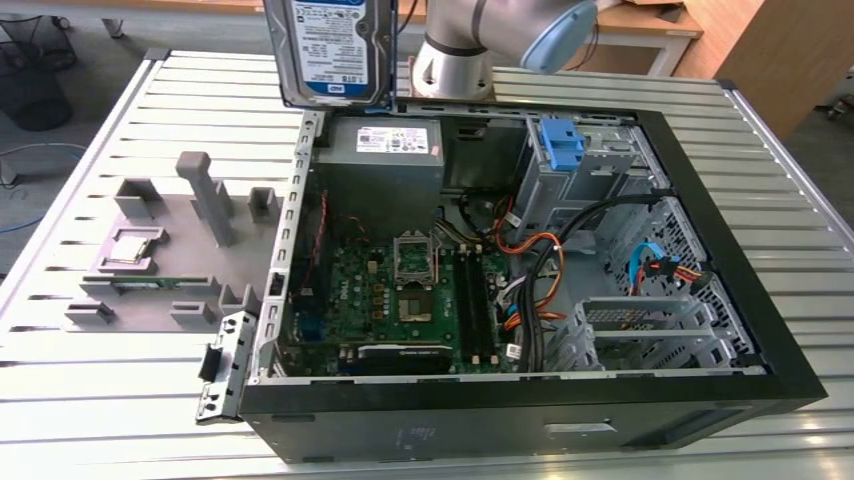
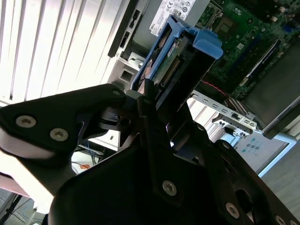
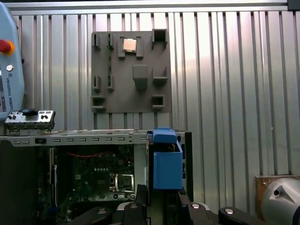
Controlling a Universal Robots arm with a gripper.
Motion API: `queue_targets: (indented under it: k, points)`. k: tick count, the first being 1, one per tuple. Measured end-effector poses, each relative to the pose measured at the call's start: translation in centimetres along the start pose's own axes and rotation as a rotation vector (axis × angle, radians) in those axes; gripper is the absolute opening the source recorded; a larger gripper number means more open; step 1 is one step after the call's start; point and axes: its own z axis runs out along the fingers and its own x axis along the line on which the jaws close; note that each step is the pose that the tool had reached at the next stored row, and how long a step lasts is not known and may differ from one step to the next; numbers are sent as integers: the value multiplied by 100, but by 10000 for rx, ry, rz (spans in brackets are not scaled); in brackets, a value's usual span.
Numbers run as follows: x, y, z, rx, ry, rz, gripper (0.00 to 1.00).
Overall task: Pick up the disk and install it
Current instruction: 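Pick up the disk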
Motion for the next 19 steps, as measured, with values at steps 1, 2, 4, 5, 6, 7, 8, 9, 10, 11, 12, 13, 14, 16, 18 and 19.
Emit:
queue_targets:
  k: [1, 2, 4, 5, 6, 7, 8, 9, 10, 11, 12, 13, 14, 16, 18, 19]
  points:
    - [-1, -23, -1, -1, 1, 0, 35]
    - [-2, -43, -1, 0, 0, 0, 35]
    - [-4, -85, -2, 0, 0, -1, 35]
    - [-5, -106, -2, 0, 0, -1, 35]
    - [-6, -129, -2, 0, 0, -1, 35]
    - [-7, -154, -3, 0, -1, 0, 35]
    - [-9, -184, -3, 0, -1, 1, 35]
    - [-10, -213, -4, 0, 0, 0, 35]
    - [-12, -243, -5, 0, 0, -1, 35]
    - [-13, -272, -5, 0, -1, -1, 35]
    - [-14, -301, -6, 0, 0, 0, 35]
    - [-16, -331, -6, -1, 0, 0, 35]
    - [-17, -363, -7, -1, 0, 0, 35]
    - [-20, -424, -8, -1, -1, -1, 35]
    - [-23, -483, -9, -1, -1, 0, 35]
    - [-25, -516, -11, 0, 1, -1, 35]
